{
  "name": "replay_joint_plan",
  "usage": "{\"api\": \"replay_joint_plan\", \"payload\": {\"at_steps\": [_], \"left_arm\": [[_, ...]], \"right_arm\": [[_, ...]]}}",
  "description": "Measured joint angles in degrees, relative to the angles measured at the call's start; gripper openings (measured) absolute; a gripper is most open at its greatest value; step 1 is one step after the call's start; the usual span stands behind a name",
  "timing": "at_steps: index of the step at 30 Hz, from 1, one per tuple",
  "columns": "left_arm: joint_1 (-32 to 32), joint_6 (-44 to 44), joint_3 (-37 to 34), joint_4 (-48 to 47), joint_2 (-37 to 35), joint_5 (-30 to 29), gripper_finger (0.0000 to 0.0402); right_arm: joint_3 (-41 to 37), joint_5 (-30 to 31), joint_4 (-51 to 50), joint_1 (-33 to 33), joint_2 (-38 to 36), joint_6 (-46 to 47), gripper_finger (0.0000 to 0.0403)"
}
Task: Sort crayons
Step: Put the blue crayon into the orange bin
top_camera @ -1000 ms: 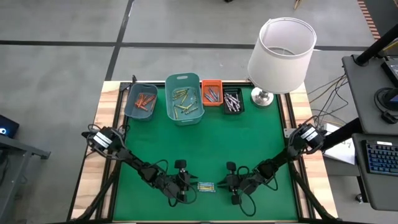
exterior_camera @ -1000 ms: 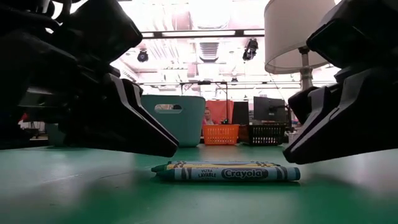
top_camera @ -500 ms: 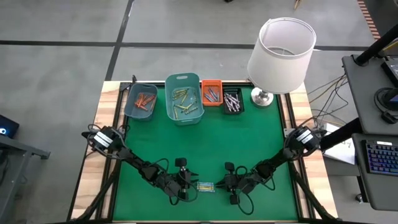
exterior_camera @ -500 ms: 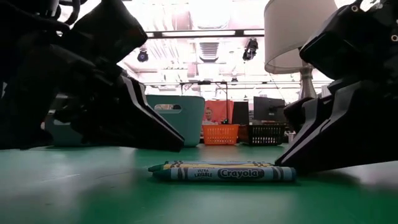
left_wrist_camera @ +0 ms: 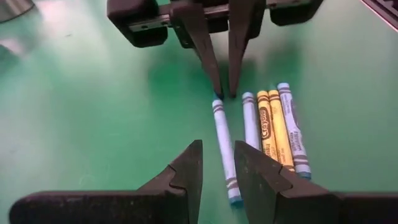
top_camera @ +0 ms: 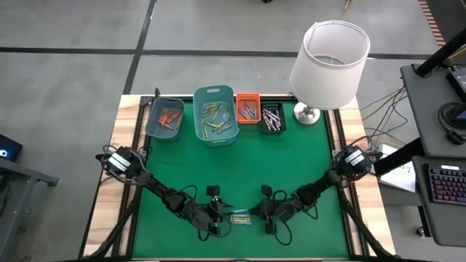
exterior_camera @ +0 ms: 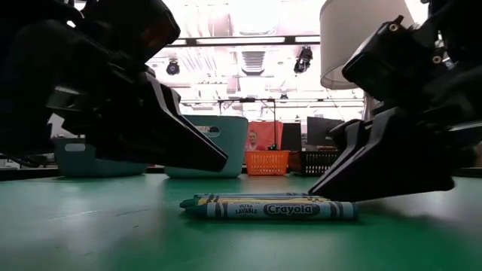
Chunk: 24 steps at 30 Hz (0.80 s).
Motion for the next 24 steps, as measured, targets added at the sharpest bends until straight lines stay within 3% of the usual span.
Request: {"api": "replay_joint_plan", "payload": {"at_steps": [7,14,24], "left_arm": [[0.16,-1.55,-0.04,-0.42,0.00,-5.43,0.0075],[0.95,-1.64,-0.06,1.60,0.86,-5.63,0.0079],[1.94,-1.92,-0.09,5.64,4.82,-4.54,0.0148]], "right_arm": [[0.00,0.12,0.08,-0.71,0.00,-0.62,0.0036],[0.00,1.09,0.08,-0.82,0.00,-1.05,0.0036],[-0.02,1.08,0.06,-0.80,-0.02,-1.03,0.0036]]}}
